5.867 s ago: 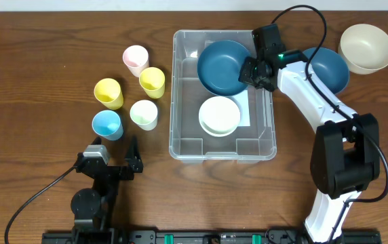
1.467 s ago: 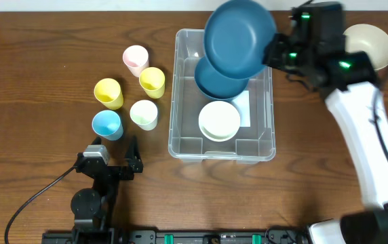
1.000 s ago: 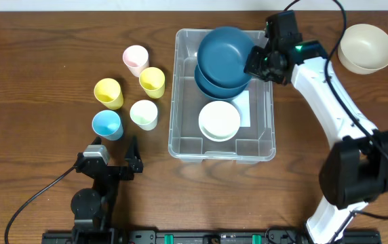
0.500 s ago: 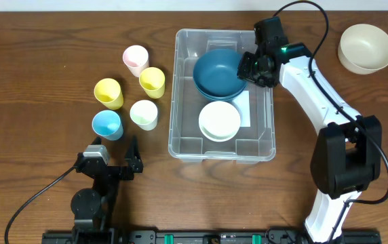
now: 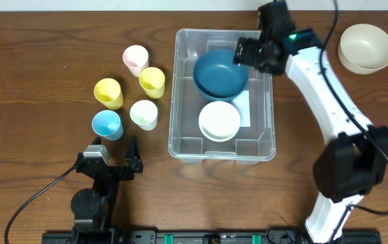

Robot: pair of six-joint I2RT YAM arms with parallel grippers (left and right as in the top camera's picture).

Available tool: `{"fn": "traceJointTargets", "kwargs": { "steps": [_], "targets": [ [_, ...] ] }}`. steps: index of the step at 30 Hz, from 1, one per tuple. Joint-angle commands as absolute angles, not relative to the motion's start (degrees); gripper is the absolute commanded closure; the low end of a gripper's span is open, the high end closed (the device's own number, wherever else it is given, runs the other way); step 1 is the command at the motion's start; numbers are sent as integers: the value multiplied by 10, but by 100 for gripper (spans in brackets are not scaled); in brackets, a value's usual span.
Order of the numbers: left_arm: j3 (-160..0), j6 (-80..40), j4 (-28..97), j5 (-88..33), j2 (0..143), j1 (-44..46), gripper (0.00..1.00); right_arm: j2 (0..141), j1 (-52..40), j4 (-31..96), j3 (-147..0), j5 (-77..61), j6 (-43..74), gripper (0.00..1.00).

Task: Pack container
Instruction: 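Carry the second teal bowl into the container and stack it on the first, then move the right gripper to the cream bowl and grasp its rim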

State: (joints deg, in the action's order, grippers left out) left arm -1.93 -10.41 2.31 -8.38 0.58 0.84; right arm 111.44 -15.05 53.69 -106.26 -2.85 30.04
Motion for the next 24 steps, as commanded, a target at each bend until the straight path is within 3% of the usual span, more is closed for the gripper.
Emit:
{"fn": "traceJointTargets", "kwargs": {
  "steps": [1,6,14,24],
  "targets": [
    [-2,-95,31,-82,2,6,2,1052,-109,568,-1120,95,292,1],
    [-2,-95,31,-82,2,6,2,1031,-8,597,-1126,170,327,1],
    [-2,-95,31,-82,2,6,2,1102,163,585,-1086,69,334,1],
    [-2,-95,31,-82,2,6,2,1239,243,548,-1085,46,343,1]
  ]
}}
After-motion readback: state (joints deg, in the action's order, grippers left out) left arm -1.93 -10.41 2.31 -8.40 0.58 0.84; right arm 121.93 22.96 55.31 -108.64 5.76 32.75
